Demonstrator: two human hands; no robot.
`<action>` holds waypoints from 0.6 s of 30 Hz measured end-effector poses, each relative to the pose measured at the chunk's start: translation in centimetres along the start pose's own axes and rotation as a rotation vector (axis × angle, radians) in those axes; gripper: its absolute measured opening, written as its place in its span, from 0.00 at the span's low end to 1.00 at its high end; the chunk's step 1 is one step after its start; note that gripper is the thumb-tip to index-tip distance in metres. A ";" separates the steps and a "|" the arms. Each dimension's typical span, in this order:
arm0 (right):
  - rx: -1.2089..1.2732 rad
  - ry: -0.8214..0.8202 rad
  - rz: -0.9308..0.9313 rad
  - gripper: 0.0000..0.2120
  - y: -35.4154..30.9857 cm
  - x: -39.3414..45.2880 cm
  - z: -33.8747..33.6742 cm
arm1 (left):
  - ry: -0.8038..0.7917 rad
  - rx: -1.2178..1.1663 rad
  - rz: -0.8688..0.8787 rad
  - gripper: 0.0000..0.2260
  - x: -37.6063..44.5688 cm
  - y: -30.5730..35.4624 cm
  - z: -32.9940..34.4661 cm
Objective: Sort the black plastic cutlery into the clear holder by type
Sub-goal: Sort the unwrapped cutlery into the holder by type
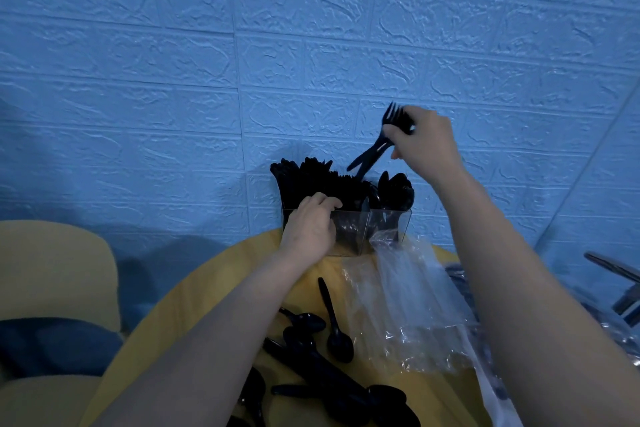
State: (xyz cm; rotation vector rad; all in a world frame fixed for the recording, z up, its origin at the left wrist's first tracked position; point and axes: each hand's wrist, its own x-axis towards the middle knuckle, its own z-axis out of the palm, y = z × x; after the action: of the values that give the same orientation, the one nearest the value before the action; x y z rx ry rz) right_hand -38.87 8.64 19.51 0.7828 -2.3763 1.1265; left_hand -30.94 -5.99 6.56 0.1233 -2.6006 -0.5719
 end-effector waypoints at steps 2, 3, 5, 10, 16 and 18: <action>0.027 -0.011 -0.005 0.06 0.3 -0.8 -1.2 | 0.014 -0.057 -0.024 0.14 0.1 0.0 -0.2; 0.046 -0.037 -0.005 0.06 0.3 -1.2 -1.6 | 0.044 -0.094 -0.046 0.11 0.1 0.1 -0.3; 0.078 -0.104 0.005 0.05 0.3 -1.7 -2.0 | 0.176 -0.190 -0.088 0.07 -0.1 0.6 -0.8; 0.118 -0.234 0.018 0.06 -0.2 -2.7 -1.3 | 0.072 -0.369 0.018 0.22 0.1 3.1 -2.5; 0.583 -0.260 0.190 0.04 0.0 -3.4 0.1 | -0.187 -0.650 -0.066 0.11 -0.3 3.9 -3.2; 0.678 -0.328 0.245 0.04 0.3 -3.8 0.7 | -0.219 -0.672 -0.065 0.05 -0.4 3.7 -3.3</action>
State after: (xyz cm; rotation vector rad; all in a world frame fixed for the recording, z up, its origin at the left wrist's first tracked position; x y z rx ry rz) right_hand -36.22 9.41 16.78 0.9568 -2.3919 2.1085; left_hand -29.05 -3.75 10.59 -0.0807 -2.4565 -1.5126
